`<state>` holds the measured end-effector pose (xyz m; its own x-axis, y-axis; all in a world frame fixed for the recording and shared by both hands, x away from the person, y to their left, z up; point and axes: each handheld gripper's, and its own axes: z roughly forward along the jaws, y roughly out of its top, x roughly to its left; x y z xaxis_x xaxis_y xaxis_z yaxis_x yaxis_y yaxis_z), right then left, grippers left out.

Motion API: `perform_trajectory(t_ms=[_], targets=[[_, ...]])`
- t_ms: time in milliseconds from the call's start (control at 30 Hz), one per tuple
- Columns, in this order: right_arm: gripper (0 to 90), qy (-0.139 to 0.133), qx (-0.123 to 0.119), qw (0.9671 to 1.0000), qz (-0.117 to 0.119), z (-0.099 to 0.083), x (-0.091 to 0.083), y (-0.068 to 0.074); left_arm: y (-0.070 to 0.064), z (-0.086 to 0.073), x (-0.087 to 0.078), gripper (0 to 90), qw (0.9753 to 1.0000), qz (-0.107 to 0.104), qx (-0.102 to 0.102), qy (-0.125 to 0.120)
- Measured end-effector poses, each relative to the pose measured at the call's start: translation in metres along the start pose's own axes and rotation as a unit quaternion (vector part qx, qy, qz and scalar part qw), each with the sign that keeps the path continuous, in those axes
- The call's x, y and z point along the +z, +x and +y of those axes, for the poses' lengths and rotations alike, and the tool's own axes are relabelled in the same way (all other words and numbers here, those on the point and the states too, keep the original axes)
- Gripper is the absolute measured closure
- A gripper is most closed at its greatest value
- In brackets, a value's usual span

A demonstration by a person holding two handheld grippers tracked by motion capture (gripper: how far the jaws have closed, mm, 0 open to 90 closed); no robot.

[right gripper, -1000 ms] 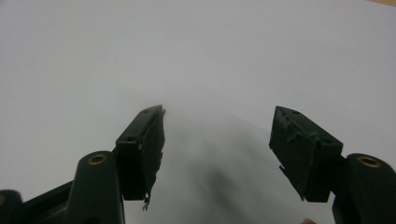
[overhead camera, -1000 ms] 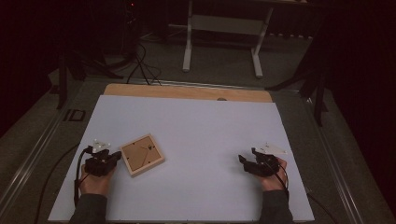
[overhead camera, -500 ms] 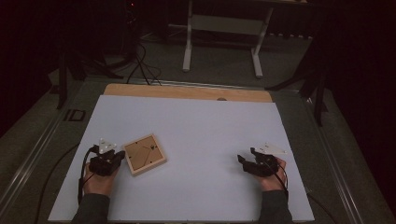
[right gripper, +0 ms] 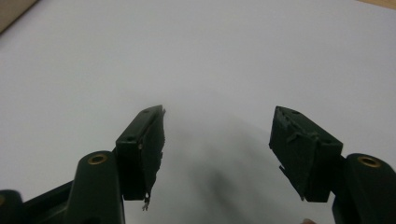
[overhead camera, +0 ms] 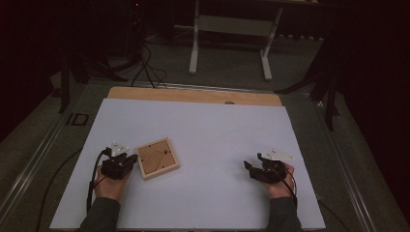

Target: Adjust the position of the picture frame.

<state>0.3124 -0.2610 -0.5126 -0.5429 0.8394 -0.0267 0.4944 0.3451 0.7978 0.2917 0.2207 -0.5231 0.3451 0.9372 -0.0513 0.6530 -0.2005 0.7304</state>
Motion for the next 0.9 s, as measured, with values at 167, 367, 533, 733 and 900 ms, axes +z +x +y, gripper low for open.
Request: perform_trajectory(t_ms=[167,367,533,733,900], targets=[[35.8,-0.004,0.002,1.0000,0.001,0.001,0.000,0.001,-0.002,0.001,0.000,89.5,1.0000,-0.009,-0.003,0.001],[36.7,-0.006,-0.006,1.0000,0.004,0.003,0.001,0.007,-0.006,0.004,0.002,89.5,0.9998,-0.014,0.010,0.006],[39.0,-0.011,-0.011,0.9999,0.006,0.005,0.000,0.010,-0.010,0.007,0.006,89.5,0.9996,-0.020,0.018,0.005],[43.5,-0.018,-0.013,0.9998,0.002,0.008,-0.001,0.015,-0.017,0.011,0.011,89.5,0.9994,-0.026,0.024,0.003],[49.7,-0.026,-0.011,0.9996,-0.001,0.013,-0.001,0.019,-0.020,0.013,0.014,89.5,0.9992,-0.030,0.028,0.001]])
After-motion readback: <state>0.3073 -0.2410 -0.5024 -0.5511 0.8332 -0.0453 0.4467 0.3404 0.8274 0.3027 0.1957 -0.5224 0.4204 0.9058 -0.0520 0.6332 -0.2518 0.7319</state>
